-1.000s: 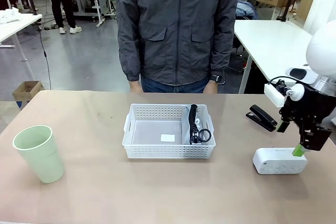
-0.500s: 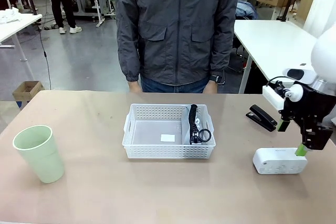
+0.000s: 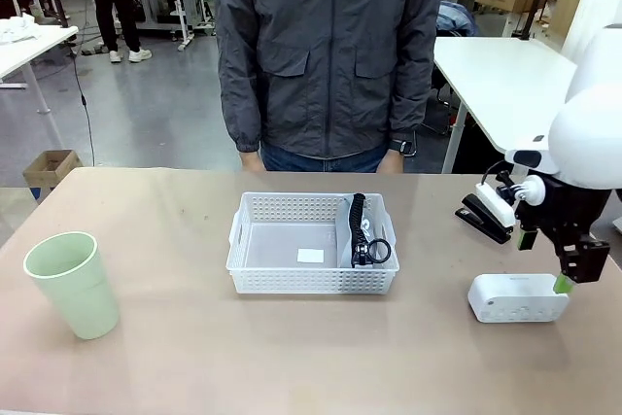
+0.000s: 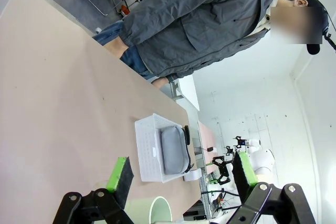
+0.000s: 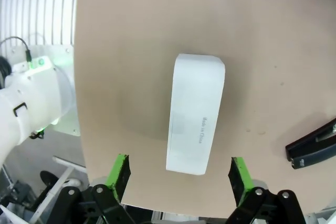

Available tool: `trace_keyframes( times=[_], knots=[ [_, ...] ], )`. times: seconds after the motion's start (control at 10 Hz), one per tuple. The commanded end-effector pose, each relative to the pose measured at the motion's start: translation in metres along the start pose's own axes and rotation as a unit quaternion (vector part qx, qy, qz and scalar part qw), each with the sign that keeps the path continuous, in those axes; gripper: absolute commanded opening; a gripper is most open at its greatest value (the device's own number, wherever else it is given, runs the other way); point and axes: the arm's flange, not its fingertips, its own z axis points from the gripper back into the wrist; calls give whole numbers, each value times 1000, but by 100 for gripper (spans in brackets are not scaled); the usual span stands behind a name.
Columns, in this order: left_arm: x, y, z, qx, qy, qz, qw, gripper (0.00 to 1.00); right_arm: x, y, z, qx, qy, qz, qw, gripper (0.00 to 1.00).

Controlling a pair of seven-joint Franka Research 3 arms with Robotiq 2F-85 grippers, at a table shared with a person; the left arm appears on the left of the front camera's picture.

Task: Efficiently arrange items inside the basket to fit them all.
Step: Pick up the Digital clock and place it inside the Organizing basket.

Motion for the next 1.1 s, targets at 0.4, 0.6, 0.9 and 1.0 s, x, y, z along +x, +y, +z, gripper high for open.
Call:
trace_keyframes(
  times=[0.4, 0.6, 0.9, 1.0],
  knots=[
    [0, -3, 1, -4, 3, -3, 1000, 100, 24, 24, -66, 29, 89, -26, 995, 100],
    [0, -3, 1, -4, 3, -3, 1000, 100, 33, 29, -86, 19, 91, -21, 995, 100],
    [0, -3, 1, -4, 3, -3, 1000, 100, 31, 34, -109, 30, 123, -46, 991, 100],
    [0, -3, 1, -4, 3, -3, 1000, 100, 26, 33, -111, 34, 128, -56, 990, 100]
  ],
)
